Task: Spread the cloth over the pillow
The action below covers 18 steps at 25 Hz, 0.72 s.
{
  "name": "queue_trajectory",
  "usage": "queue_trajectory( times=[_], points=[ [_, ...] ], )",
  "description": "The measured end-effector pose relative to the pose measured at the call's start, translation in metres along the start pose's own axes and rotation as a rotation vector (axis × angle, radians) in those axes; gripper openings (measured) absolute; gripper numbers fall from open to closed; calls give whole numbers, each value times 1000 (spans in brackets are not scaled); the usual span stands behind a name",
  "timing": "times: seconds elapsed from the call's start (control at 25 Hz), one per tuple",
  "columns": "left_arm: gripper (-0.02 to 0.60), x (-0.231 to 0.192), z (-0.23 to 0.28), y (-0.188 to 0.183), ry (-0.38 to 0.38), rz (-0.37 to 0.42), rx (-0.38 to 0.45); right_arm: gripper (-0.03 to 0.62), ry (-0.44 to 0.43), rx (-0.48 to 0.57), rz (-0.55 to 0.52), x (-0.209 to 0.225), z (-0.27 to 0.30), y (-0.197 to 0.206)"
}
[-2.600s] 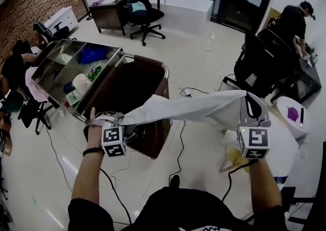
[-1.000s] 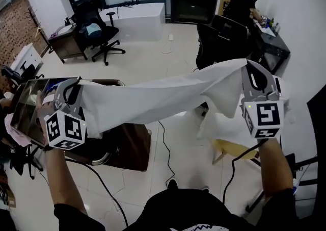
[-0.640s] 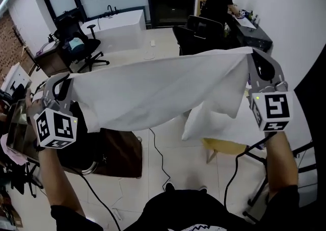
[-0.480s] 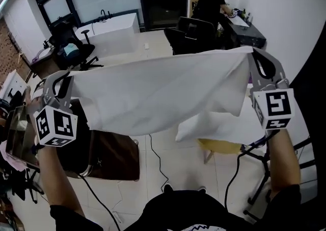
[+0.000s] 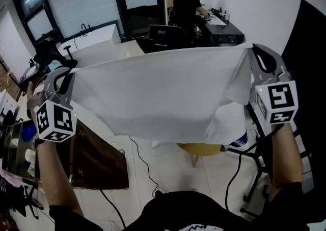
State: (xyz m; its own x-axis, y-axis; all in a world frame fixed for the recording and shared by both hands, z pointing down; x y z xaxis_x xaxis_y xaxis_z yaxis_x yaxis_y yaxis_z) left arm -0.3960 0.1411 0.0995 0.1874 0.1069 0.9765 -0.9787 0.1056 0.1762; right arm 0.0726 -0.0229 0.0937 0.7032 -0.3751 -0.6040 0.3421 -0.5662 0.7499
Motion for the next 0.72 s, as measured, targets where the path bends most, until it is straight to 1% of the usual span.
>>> queue_trajectory(
  times=[0.24, 0.44, 0.56, 0.72],
  points=[
    [1, 11, 48, -57, 30, -15, 56, 9, 17, -50, -36, 58, -23, 32],
    [1, 15, 88, -96, 41, -25, 74, 9, 16, -99, -35, 97, -24, 65],
    [1, 19, 107, -109, 51, -30, 92, 10, 35, -127, -23, 110, -20, 77],
    [1, 21, 139, -115, 71, -30, 110, 9, 59, -154, -21, 121, -4, 97]
  ],
)
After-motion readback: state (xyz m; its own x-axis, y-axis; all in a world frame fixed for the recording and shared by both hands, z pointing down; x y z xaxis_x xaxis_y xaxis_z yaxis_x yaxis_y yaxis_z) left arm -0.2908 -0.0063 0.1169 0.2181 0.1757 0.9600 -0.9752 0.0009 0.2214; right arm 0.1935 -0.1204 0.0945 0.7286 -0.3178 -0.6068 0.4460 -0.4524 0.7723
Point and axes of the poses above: the fingertips, and each gripper's own axes: z forward along the fingers, x to its right, y out of its underside, the point moved 10 cm from there along -z, backward along the fingers, and after that the axes turned 10 degrees about x, right-handed, at the moved point
